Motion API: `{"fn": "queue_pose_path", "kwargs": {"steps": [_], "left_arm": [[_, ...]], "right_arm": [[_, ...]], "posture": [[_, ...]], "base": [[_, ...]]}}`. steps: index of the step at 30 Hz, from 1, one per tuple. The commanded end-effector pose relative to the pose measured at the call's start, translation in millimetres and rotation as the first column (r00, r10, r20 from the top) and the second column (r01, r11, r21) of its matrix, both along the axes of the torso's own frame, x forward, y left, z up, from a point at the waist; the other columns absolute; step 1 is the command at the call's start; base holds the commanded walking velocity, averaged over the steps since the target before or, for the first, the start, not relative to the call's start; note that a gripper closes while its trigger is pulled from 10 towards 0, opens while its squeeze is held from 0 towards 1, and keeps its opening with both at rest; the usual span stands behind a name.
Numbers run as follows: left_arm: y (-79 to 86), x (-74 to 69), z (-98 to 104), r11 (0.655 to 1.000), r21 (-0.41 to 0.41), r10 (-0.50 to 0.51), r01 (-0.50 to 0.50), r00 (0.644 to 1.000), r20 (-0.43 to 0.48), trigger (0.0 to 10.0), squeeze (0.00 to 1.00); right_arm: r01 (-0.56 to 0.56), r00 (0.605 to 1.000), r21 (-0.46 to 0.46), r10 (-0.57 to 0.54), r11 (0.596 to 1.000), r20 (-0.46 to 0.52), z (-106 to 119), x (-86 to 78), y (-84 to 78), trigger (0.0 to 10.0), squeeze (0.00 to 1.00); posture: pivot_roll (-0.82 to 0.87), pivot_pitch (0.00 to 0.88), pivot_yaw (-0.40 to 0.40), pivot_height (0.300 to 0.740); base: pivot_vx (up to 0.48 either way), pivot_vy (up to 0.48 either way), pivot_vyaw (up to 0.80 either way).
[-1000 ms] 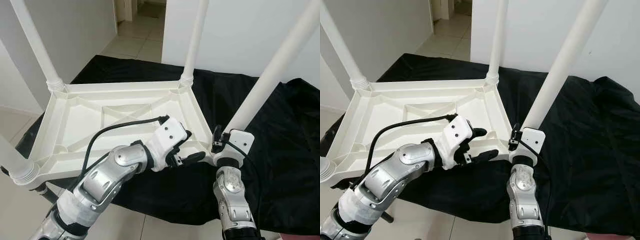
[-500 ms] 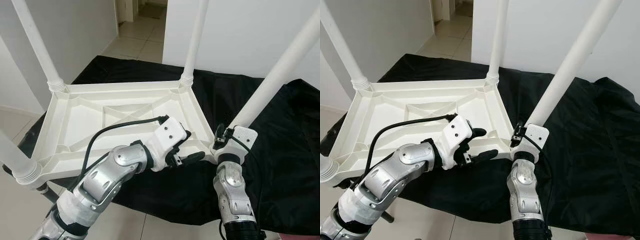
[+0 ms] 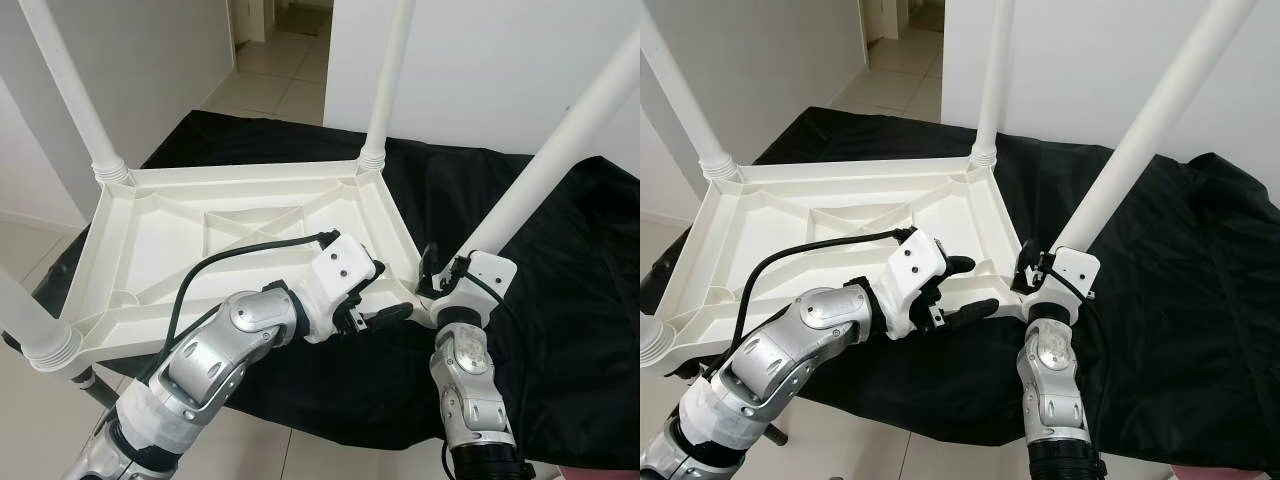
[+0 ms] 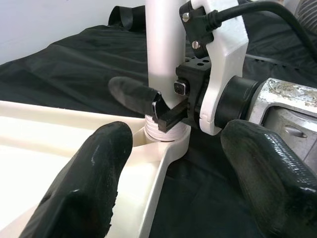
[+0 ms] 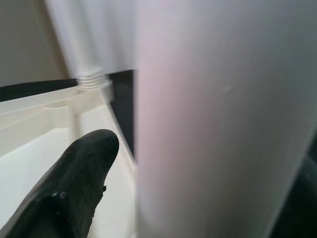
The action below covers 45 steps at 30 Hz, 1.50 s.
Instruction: Building children table
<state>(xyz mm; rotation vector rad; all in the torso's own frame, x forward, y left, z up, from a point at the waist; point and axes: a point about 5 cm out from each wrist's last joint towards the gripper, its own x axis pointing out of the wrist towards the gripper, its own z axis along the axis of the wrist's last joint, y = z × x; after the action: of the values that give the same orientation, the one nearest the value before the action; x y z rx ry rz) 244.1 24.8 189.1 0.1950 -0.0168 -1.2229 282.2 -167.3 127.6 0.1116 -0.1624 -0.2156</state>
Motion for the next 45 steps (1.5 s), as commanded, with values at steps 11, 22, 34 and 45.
{"fn": "queue_pose_path", "kwargs": {"steps": [11,22,34,45], "left_arm": [[0.2,-0.1,1.6,1.0,0.011,-0.021,0.021,1.0,0.004,10.0,0.0],[0.4,1.5,3.0,1.0,0.01,-0.016,0.016,1.0,0.012,10.0,0.0],[2.2,3.3,6.2,1.0,0.001,0.005,-0.005,1.0,0.022,10.0,0.0],[2.5,3.1,5.7,1.0,0.006,0.0,0.0,1.0,0.022,10.0,0.0]], "right_arm": [[-0.308,0.948,-0.031,0.309,0.951,0.076,18.1,14.2,-15.1,10.0,0.0],[-0.481,0.875,0.002,0.48,0.877,0.063,13.5,18.0,-18.0,0.0,0.0],[-0.541,0.841,0.049,0.539,0.84,0.054,6.2,21.1,-17.6,4.2,0.0],[-0.484,0.87,0.04,0.475,0.874,0.131,18.2,21.6,-23.9,7.8,0.0]], "posture": [[-0.03,0.0,-0.038,0.74],[-0.02,0.0,-0.037,0.74],[-0.01,0.0,-0.045,0.74],[-0.02,0.0,-0.037,0.74]], "base": [[0.0,0.0,0.0],[0.0,0.0,0.0],[0.0,0.0,0.0],[0.0,0.0,0.0]]}}
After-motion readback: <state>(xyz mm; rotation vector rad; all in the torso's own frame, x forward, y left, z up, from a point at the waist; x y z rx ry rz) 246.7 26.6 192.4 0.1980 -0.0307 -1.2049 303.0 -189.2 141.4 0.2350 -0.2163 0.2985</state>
